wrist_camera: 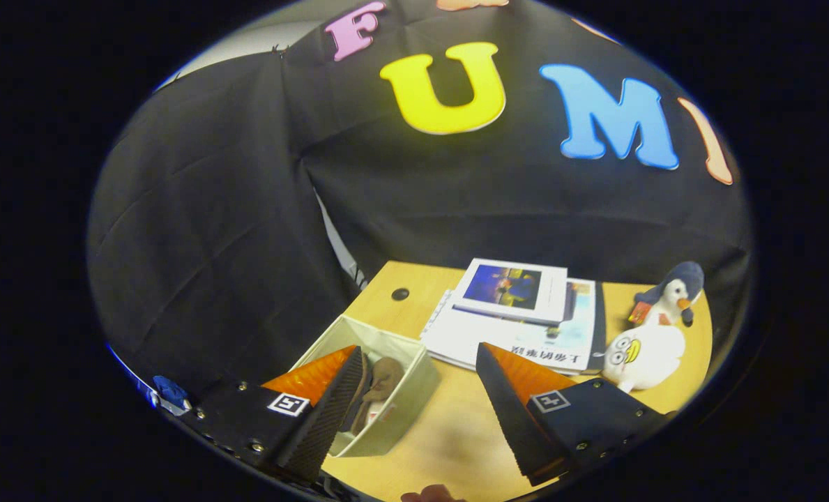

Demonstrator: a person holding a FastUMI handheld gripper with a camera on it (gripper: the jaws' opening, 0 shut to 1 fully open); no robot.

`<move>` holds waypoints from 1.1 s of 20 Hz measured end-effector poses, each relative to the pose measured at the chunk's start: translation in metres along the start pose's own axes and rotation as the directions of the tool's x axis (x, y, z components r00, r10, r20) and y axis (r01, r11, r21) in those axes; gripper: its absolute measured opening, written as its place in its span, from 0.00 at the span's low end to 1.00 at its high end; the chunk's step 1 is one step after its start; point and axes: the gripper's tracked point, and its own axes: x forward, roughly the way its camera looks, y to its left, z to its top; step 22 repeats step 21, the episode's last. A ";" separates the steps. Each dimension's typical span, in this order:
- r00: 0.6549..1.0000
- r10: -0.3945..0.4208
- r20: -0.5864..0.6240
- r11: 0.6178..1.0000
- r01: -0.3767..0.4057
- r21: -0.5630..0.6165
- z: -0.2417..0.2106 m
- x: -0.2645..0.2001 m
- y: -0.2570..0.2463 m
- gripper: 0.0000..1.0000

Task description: Open the storage box then place both shoes into the box .Put the left shoe in first, then the right shoe, with the right side of both shoes facing outward in a uniform manner.

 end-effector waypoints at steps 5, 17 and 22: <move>0.955 -0.150 0.255 0.987 0.159 -0.016 0.054 -0.069 -0.058 0.99; 0.752 -0.442 0.489 0.890 0.437 0.132 0.076 -0.210 -0.141 0.99; 0.747 -0.448 0.492 0.883 0.457 0.110 0.058 -0.225 -0.141 0.99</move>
